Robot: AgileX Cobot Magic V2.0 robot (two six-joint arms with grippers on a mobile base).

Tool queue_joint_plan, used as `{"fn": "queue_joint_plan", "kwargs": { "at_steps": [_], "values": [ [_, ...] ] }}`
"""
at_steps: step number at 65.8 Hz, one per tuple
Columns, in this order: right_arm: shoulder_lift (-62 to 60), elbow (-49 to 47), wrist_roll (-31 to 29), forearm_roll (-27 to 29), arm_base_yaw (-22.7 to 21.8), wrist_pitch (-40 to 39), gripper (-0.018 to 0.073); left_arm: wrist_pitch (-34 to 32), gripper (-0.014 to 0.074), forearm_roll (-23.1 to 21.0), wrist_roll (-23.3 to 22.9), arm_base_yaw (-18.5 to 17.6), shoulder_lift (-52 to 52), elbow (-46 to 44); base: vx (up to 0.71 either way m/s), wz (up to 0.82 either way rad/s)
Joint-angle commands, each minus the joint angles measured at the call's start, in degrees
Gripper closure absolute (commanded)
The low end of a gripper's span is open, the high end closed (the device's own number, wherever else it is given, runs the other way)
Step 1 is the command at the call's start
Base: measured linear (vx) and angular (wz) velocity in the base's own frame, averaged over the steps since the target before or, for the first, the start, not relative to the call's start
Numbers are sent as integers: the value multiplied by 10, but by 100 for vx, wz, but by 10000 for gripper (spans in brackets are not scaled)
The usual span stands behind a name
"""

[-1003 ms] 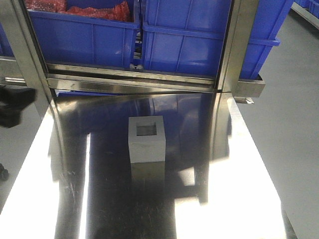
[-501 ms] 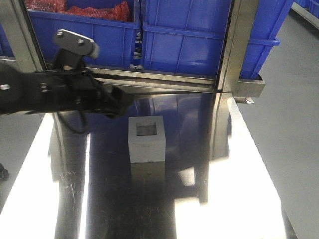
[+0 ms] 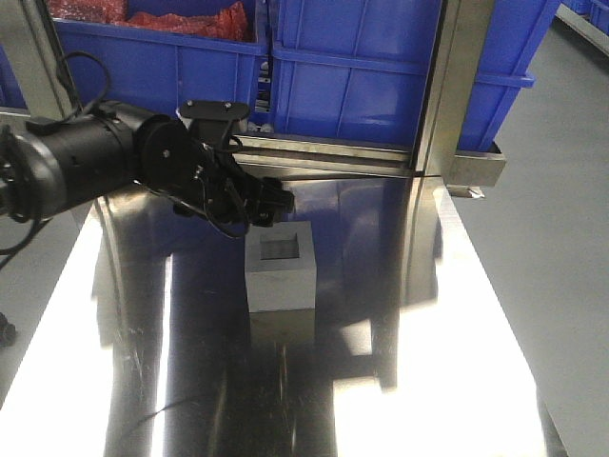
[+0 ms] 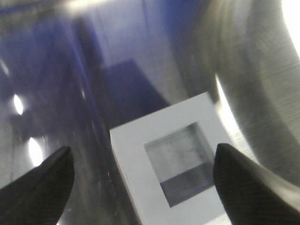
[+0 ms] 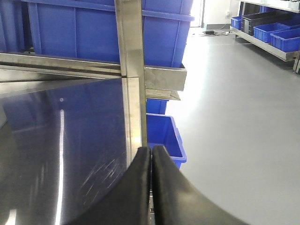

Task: Sort gray base to blue bin
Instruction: 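Reach the left gripper down over the gray square block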

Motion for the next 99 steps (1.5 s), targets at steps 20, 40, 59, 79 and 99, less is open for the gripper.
{"fn": "queue_joint_plan", "kwargs": {
  "at_steps": [20, 40, 59, 79, 99],
  "values": [
    [10, 1, -7, -3, -2, -42, 564, -36, 3, 0, -28, -2, 23, -23, 0, 0],
    [10, 1, -7, -3, -2, -42, 564, -27, 3, 0, -28, -2, 44, -23, 0, 0],
    [10, 1, -7, -3, -2, -42, 564, -20, 4, 0, -28, -2, 50, -23, 0, 0],
    [10, 1, -7, -3, -2, -42, 564, 7, 156, 0, -28, -2, 50, -23, 0, 0],
    [10, 1, -7, -3, -2, -42, 564, 17, 545, 0, -28, -2, 50, -23, 0, 0]
  ]
}}
